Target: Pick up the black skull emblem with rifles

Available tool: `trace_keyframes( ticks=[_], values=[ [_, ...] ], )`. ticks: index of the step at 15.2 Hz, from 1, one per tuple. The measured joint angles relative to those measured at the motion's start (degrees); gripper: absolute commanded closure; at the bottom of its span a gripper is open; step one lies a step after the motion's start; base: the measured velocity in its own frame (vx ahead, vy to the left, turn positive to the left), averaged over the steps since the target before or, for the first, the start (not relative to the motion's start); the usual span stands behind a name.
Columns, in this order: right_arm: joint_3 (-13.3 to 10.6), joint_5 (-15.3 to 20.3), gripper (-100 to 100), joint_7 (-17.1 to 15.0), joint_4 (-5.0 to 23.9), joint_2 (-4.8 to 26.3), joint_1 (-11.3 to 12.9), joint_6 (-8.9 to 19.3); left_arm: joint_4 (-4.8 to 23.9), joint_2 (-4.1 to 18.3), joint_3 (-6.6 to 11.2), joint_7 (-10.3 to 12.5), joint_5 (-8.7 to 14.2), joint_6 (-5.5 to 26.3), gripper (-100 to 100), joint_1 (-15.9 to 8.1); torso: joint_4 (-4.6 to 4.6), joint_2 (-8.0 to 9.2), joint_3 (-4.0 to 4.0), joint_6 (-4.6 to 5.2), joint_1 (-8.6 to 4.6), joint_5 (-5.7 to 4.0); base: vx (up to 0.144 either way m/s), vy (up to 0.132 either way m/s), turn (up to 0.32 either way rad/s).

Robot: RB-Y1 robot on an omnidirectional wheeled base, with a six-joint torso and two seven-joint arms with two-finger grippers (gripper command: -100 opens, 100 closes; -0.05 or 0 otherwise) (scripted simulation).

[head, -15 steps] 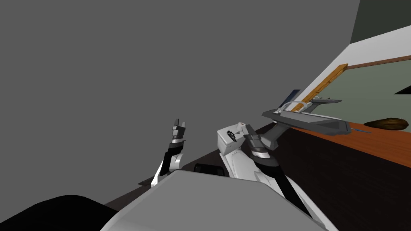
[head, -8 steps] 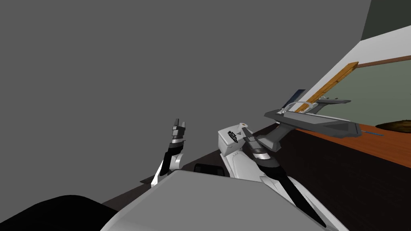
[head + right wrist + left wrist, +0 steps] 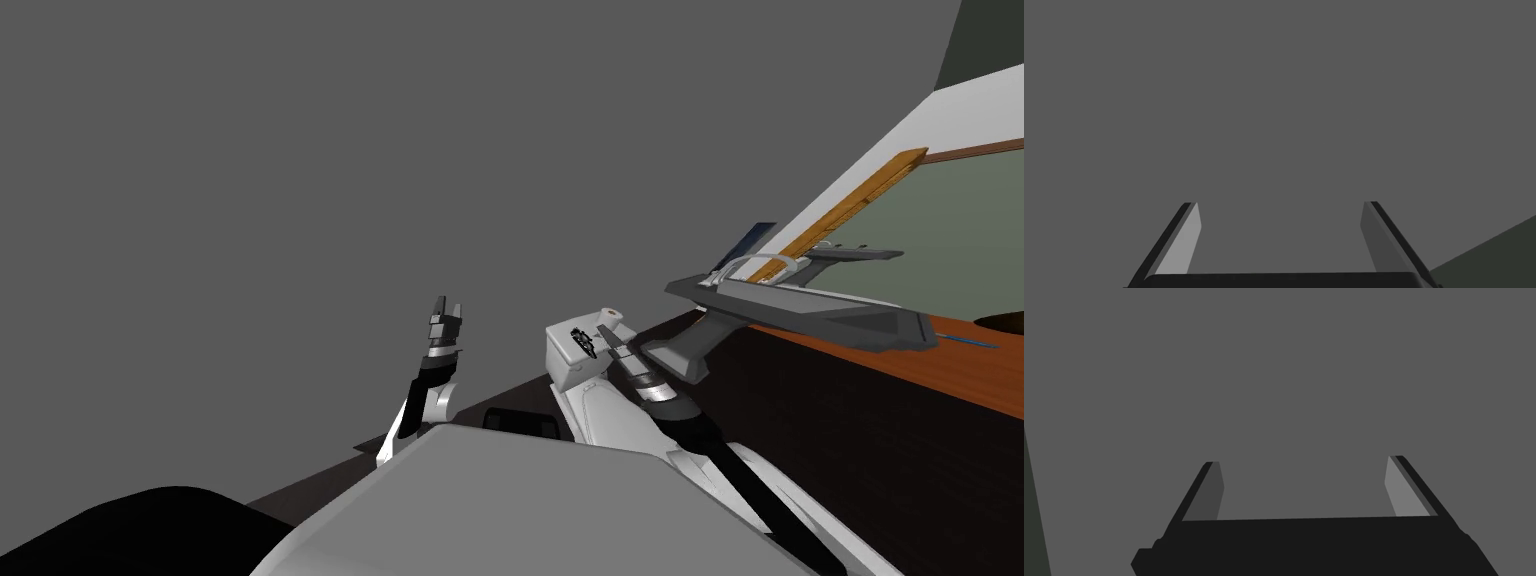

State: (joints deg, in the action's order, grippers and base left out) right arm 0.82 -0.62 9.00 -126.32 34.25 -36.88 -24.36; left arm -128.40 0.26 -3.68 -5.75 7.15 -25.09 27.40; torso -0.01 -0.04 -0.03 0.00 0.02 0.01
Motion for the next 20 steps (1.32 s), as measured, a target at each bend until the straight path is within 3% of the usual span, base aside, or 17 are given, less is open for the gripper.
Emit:
trace_keyframes(
  ticks=[9,20],
  values=[
    [0.47,-2.10,-100,1.32,2.14,11.51,-3.74,2.78,0.00,0.00,0.00,0.00,0.00,0.00,0,0.00,0.00,0.00,0.00,-0.01,0.02,0.00,0.009,0.011,0.052],
    [0.30,-4.51,-100,2.99,5.84,24.80,-6.30,6.90,0.00,0.00,0.00,0.00,0.00,0.00,0,0.00,0.00,-0.02,-0.01,0.00,0.02,0.01,0.011,0.011,0.047]
  ],
)
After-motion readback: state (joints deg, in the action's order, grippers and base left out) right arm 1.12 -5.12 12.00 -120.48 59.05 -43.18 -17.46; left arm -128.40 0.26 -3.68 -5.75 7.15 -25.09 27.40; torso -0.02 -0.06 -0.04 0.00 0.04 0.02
